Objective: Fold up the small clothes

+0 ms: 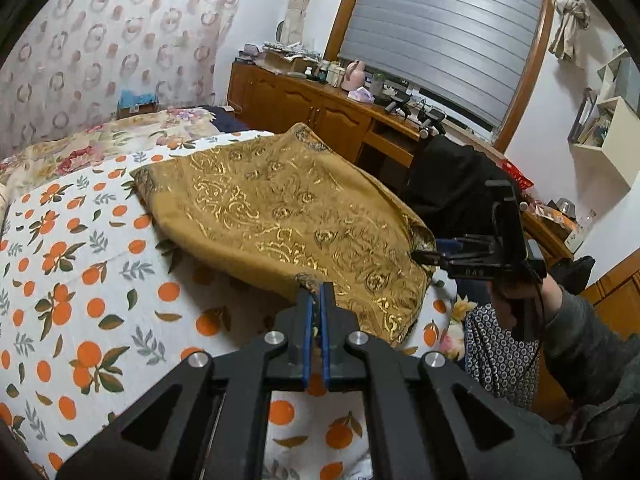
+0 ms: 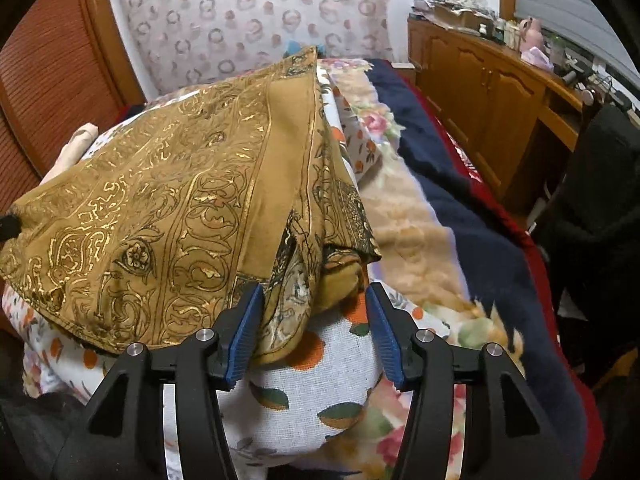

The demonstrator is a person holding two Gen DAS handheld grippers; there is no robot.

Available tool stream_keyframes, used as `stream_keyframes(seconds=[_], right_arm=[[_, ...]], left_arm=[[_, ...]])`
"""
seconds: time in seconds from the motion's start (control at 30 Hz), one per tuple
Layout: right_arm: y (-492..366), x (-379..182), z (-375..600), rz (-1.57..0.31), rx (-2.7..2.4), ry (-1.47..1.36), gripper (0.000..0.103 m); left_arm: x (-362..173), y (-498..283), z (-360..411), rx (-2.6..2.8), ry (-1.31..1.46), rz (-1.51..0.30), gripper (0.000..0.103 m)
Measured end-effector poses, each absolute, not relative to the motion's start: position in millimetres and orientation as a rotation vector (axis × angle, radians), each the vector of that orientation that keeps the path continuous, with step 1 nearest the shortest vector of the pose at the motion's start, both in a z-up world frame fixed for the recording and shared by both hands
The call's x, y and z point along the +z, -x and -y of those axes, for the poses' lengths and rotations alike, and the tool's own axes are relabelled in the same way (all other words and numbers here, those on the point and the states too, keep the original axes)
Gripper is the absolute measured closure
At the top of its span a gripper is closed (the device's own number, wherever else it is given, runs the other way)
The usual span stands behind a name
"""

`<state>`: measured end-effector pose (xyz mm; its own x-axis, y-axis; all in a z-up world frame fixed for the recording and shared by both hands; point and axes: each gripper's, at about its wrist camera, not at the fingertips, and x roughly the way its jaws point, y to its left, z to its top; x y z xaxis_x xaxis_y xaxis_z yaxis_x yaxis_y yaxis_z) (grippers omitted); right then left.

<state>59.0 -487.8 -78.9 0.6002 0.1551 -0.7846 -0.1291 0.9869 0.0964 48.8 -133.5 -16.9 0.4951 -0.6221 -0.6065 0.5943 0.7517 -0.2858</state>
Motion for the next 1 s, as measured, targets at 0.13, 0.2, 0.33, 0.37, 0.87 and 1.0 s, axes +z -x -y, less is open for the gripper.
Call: stream_keyframes(seconds=[0.13, 0.2, 0.33, 0.37, 0.87, 1.0], right_arm=[[-59.6, -77.2, 485.5, -0.895, 0.153, -0.016, 0.055], [-58.1, -72.7, 482.5, -0.858, 0.146, -0.003, 0.057], [-60.0, -74.7, 478.5, -0.872, 0.155, -0.001, 0.058], [-60.9, -75.0, 477.2, -0.874, 0.162, 0.002, 0.06], [-108.3, 16.9, 466.4, -0.647, 0.356, 0.005, 0.1], [-156.5, 30.1, 446.8, -0.622, 0.354, 0.061, 0.1]], left_arm=[[-9.6, -54.6, 134.3, -0.738, 0.063, -0.728, 0.103], [-5.7, -56.5, 135.5, -0.737, 0.065, -0.711, 0.103], [0.2, -60.9, 138.7, -0.737, 0.071, -0.693, 0.103], [2.0, -61.7, 139.4, -0.739, 0.074, -0.688, 0.103], [43.5, -135.9, 108.0, -0.641, 0.139, -0.597, 0.103], [38.2, -179.5, 99.7, -0.587, 0.155, -0.611, 0.103]])
